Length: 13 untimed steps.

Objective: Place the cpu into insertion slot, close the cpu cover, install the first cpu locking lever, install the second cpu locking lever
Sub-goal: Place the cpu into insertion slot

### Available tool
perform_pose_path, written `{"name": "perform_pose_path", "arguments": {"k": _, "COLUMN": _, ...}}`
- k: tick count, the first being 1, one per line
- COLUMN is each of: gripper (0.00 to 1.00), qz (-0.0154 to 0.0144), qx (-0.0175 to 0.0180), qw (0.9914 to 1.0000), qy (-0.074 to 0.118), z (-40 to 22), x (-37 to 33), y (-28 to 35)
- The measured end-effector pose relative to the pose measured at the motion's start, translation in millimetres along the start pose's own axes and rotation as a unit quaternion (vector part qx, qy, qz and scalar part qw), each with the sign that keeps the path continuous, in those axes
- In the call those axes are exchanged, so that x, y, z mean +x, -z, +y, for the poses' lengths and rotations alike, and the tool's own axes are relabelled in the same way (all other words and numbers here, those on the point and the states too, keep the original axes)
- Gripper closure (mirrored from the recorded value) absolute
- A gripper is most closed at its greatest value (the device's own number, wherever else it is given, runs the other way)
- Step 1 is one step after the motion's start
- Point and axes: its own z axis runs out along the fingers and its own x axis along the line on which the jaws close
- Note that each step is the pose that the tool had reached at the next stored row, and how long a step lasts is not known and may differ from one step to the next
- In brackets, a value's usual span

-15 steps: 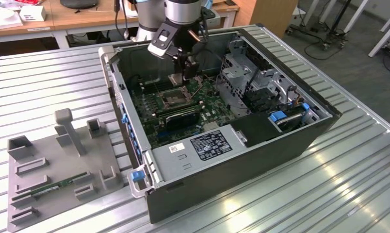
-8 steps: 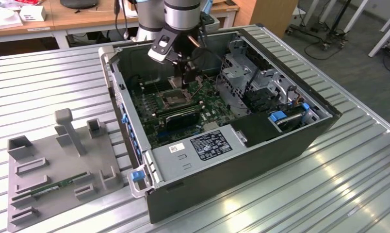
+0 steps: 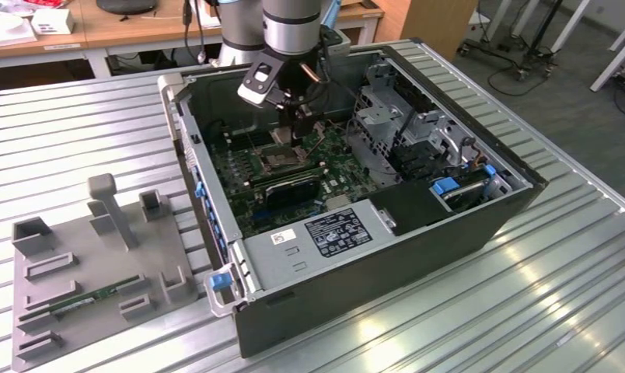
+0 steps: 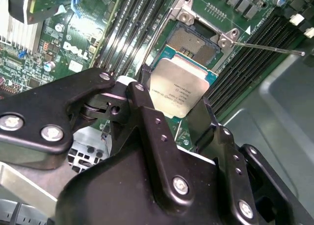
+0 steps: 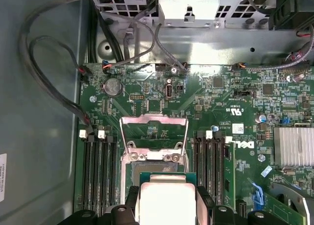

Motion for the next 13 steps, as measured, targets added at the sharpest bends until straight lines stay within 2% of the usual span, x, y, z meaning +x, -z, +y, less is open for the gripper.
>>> {"name": "perform_pose_path", "arguments": {"k": 9, "gripper": 0.46, "qz": 0.0003, "qx": 0.0004, "qw": 1.00000, "qy": 0.000, "z": -0.3, "x": 0.0, "y": -1.1}}
{"name": "perform_pose_path", "arguments": {"k": 13, "gripper": 0.46, "qz": 0.0002, "qx": 0.0005, "qw": 1.00000, "qy": 0.000, "z": -1.1, "x": 0.0, "y": -3.5}}
